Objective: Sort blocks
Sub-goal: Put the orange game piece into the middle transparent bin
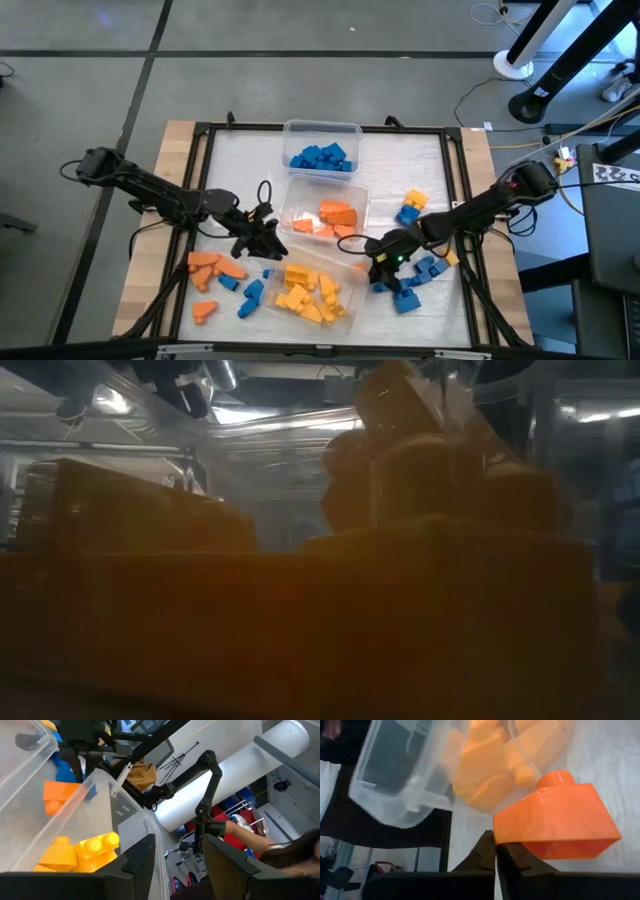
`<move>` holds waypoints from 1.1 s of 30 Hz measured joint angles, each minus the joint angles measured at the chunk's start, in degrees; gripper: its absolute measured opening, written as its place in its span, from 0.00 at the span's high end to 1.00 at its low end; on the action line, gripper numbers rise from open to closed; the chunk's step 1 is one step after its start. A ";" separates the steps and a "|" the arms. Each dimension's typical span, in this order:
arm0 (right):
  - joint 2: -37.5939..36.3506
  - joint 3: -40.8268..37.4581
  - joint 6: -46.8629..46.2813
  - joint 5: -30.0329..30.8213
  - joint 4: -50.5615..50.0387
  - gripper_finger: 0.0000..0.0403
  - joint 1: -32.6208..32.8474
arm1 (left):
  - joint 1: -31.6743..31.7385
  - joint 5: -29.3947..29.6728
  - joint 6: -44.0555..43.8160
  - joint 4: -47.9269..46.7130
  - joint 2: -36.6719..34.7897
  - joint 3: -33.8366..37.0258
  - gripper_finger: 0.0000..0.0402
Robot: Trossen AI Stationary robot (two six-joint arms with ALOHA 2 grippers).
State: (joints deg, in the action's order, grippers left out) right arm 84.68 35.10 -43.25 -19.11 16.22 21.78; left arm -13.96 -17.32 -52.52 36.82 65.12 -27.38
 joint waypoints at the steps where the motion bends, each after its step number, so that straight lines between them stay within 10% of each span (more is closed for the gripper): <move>1: -0.66 0.08 -0.02 -0.03 -0.48 0.99 0.00 | 0.01 0.00 0.01 0.10 -0.21 0.00 0.61; 21: -25.84 0.16 -0.50 2.54 -19.17 1.00 -0.04 | 0.02 -6.65 0.45 0.19 -1.17 0.00 0.61; 33: -32.49 0.18 8.66 26.71 -13.39 0.98 -0.04 | 0.02 -11.77 -0.50 -0.06 -5.16 0.00 0.61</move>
State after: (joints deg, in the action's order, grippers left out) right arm 52.19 35.28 -34.59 7.60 2.84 21.74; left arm -13.93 -29.10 -53.02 36.76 59.96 -27.38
